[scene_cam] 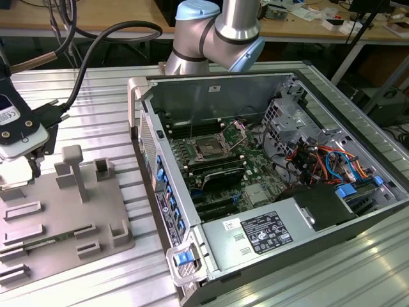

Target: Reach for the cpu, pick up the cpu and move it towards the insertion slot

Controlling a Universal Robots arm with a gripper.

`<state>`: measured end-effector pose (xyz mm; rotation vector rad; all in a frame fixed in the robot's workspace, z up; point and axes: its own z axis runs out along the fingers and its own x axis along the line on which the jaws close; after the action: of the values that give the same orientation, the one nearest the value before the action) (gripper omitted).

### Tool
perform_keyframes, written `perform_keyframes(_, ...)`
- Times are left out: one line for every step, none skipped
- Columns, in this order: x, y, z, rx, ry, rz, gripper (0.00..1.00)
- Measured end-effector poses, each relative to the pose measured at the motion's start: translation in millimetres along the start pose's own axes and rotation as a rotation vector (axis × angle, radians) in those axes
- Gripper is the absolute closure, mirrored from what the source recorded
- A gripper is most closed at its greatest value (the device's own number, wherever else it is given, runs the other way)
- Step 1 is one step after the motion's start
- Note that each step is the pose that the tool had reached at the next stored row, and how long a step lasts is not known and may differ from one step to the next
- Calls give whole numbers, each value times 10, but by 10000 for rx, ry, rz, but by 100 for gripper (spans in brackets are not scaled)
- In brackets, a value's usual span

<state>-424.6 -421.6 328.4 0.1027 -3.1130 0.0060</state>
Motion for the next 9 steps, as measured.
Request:
perform_keyframes(0, 0, -11, 0, 0, 0, 45)
perform_keyframes(0, 0, -11, -1, -2, 0, 45)
perform_keyframes(0, 0, -11, -1, -1, 0, 45)
perform_keyframes(0, 0, -12, 0, 0, 1, 45)
perform_keyframes(-1, 0, -12, 0, -1, 0, 45)
perform_keyframes(-3, 0, -11, 0, -1, 0, 45)
perform_keyframes(-8, 0, -11, -1, -1, -1, 45)
perform_keyframes(-12, -1, -12, 0, -1, -1, 45)
perform_keyframes(-16, -1, -12, -1, 0, -1, 45)
